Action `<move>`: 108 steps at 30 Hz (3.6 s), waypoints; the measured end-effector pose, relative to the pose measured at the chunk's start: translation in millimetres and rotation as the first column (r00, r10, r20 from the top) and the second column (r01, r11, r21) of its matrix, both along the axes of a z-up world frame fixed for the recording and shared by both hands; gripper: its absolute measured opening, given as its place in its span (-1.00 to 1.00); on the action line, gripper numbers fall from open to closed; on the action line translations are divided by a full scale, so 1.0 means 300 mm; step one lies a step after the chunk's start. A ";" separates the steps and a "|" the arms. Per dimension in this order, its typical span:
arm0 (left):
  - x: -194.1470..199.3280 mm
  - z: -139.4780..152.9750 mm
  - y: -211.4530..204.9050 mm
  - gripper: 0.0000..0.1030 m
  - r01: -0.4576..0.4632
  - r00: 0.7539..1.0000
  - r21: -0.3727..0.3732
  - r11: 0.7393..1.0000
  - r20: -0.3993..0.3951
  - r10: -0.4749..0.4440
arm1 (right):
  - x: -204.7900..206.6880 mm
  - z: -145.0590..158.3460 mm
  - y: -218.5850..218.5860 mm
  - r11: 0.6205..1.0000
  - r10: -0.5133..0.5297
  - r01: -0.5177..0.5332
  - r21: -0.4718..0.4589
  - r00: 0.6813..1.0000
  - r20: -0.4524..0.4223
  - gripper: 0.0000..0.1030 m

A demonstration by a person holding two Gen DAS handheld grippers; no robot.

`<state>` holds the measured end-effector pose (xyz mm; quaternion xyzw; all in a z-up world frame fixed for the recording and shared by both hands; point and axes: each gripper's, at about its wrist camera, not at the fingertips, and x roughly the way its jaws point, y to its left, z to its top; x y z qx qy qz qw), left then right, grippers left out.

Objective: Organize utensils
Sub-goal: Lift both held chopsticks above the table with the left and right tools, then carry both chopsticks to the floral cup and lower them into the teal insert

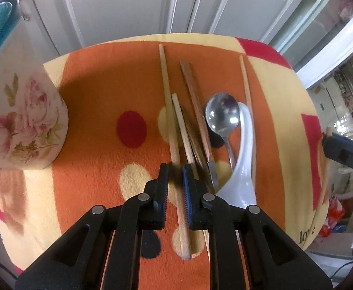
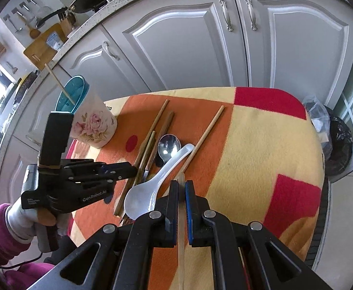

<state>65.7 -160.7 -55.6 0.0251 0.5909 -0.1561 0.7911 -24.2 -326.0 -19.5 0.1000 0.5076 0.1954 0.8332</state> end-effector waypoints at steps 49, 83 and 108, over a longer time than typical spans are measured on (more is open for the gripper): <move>-0.258 0.459 0.327 -0.92 0.087 0.958 -0.198 0.976 0.285 -0.028 | -0.078 0.269 0.156 0.996 0.092 -0.094 0.007 0.983 0.162 -0.90; 0.118 0.860 0.640 -0.92 -0.185 0.673 -0.292 0.938 0.658 0.338 | 0.229 0.850 0.555 0.973 0.175 -0.226 0.054 0.866 0.468 -0.90; 0.101 0.563 0.593 -0.92 -0.184 0.739 -0.173 0.968 0.624 0.252 | 0.528 0.482 0.736 0.972 0.220 -0.236 0.015 0.923 0.315 -0.90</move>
